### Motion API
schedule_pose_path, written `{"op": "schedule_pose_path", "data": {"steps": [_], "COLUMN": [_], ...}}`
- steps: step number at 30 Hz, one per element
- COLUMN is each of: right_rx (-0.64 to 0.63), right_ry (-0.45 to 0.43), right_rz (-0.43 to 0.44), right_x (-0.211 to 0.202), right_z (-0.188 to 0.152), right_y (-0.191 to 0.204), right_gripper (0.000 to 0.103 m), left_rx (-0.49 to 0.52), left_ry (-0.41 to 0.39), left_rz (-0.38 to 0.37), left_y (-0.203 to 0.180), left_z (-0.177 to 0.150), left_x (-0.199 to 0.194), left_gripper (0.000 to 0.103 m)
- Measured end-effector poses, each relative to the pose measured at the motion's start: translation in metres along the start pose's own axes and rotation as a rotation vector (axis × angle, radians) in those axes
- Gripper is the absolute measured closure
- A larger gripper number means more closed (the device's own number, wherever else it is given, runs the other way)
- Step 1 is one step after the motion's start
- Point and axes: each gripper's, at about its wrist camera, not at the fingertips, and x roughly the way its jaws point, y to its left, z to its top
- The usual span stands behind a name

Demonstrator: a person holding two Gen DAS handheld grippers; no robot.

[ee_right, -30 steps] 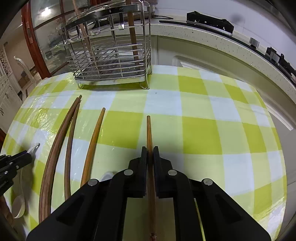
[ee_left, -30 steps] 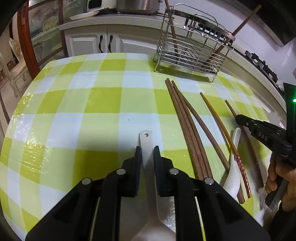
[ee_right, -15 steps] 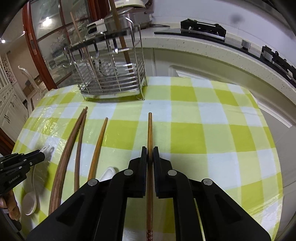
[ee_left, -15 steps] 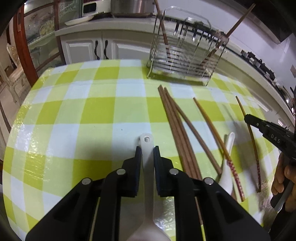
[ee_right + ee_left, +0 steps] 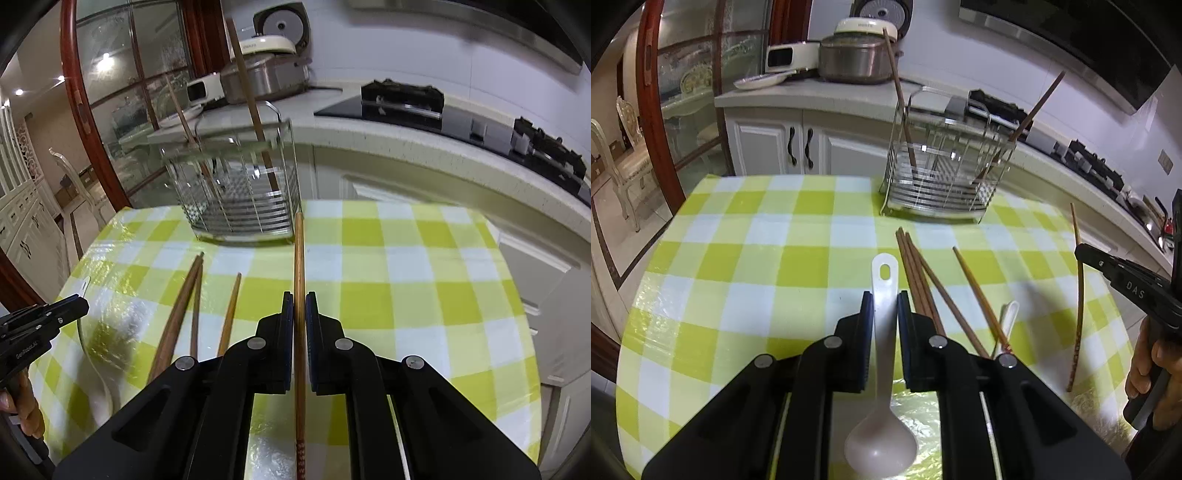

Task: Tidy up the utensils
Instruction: 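Lift the spoon and chopstick and lower both into the wire rack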

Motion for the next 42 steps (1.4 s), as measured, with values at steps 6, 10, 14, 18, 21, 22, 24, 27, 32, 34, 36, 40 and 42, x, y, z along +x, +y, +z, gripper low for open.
{"op": "schedule_pose_path", "data": {"steps": [6, 10, 14, 18, 21, 22, 24, 27, 32, 34, 36, 40, 42], "right_rx": [-0.006, -0.009, -0.009, -0.005, -0.005, -0.005, -0.004, -0.006, -0.004, -0.004, -0.005, -0.014, -0.023], "right_ry": [-0.045, -0.064, -0.085, -0.105, -0.115, -0.119, -0.129, -0.139, -0.151, -0.158, -0.162, -0.167, -0.168], "right_rz": [-0.002, -0.002, -0.003, -0.003, -0.005, -0.006, -0.010, -0.018, -0.026, -0.031, -0.034, -0.038, -0.038], "right_x": [-0.020, -0.029, -0.037, -0.042, -0.044, -0.045, -0.047, -0.048, -0.049, -0.049, -0.050, -0.051, -0.051], "right_z": [0.007, 0.011, 0.016, 0.022, 0.029, 0.031, 0.036, 0.046, 0.058, 0.065, 0.072, 0.085, 0.095], "right_y": [0.003, 0.003, 0.004, 0.002, 0.002, 0.001, -0.001, -0.004, -0.008, -0.013, -0.016, -0.020, -0.021], "right_gripper": [0.095, 0.095, 0.095, 0.095, 0.095, 0.095, 0.095, 0.095, 0.095, 0.095, 0.095, 0.095, 0.095], "left_rx": [-0.002, 0.000, 0.006, 0.012, 0.021, 0.025, 0.034, 0.042, 0.057, 0.063, 0.069, 0.070, 0.070], "left_ry": [-0.056, -0.076, -0.086, -0.097, -0.105, -0.107, -0.114, -0.128, -0.147, -0.155, -0.163, -0.185, -0.194], "left_rz": [-0.004, -0.005, -0.007, -0.010, -0.012, -0.013, -0.015, -0.015, -0.017, -0.016, -0.016, -0.020, -0.021], "left_y": [-0.003, -0.006, -0.009, -0.011, -0.015, -0.016, -0.018, -0.021, -0.024, -0.025, -0.027, -0.030, -0.030], "left_z": [0.007, 0.010, 0.013, 0.018, 0.024, 0.026, 0.031, 0.040, 0.058, 0.065, 0.073, 0.092, 0.101], "left_x": [-0.020, -0.028, -0.031, -0.032, -0.032, -0.033, -0.033, -0.035, -0.037, -0.037, -0.039, -0.041, -0.042], "left_gripper": [0.090, 0.090, 0.090, 0.090, 0.090, 0.090, 0.090, 0.090, 0.090, 0.090, 0.090, 0.090, 0.090]}}
